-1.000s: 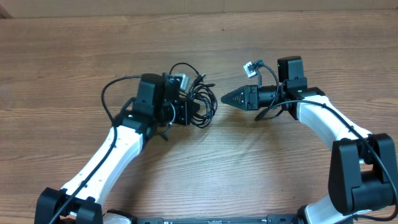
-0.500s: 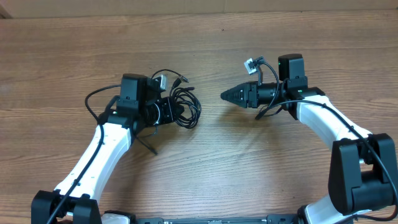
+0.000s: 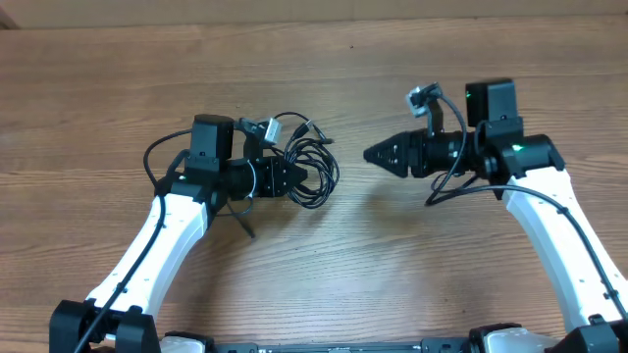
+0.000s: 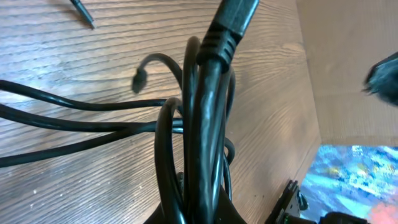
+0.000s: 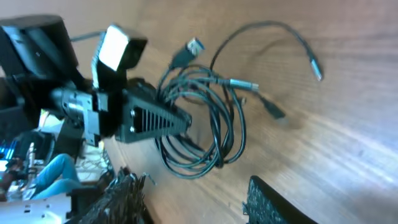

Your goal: Untangle cables

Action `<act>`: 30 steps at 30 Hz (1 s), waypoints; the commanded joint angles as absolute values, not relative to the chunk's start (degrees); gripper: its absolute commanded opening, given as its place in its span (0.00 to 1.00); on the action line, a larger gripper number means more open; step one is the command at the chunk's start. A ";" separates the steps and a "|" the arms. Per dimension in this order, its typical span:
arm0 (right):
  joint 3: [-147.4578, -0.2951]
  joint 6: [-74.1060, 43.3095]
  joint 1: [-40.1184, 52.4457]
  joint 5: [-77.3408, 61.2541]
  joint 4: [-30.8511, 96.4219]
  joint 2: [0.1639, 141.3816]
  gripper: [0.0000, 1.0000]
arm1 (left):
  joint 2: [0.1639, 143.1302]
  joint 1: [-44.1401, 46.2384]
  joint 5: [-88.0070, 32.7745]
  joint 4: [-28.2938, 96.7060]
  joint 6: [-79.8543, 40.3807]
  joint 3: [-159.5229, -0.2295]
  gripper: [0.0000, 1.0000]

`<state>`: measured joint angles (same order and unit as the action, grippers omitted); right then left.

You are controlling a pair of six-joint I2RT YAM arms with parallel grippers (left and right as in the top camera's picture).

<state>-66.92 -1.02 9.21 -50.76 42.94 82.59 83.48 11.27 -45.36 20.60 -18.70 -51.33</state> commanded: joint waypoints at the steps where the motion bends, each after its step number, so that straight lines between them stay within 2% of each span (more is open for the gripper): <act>1: -67.57 1.93 11.53 -49.43 42.72 82.67 0.56 | 82.28 11.77 -47.90 19.53 -16.29 -52.84 0.04; 5: -67.57 1.78 12.45 -47.31 41.23 82.67 0.56 | 82.28 11.77 -47.90 19.46 -19.42 -52.84 0.04; 8: -67.57 -1.02 13.21 -47.35 42.19 82.72 0.56 | 82.28 11.66 -47.92 19.46 -29.65 -52.84 0.04; 11: -67.48 -1.02 14.46 -43.46 44.73 83.09 0.56 | 82.28 11.60 -47.42 19.42 -34.37 -52.84 0.04; 18: -67.07 -0.93 18.13 -41.58 44.21 85.03 0.56 | 82.28 11.62 -47.59 19.44 -20.01 -52.84 0.04; 21: -66.43 2.04 21.15 -41.58 40.71 85.62 0.56 | 82.28 11.64 -51.27 19.42 -11.40 -52.84 0.04; 25: -66.26 8.10 24.67 -39.81 37.63 85.65 0.56 | 82.28 11.55 -55.42 18.44 -10.09 -52.84 0.04; 30: -66.26 7.99 26.30 -32.23 37.32 85.91 0.56 | 82.28 11.55 -58.52 17.76 -10.26 -52.84 0.04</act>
<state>-66.81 5.98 25.96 -36.91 37.52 85.73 83.48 11.27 -54.04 18.26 -12.84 -51.35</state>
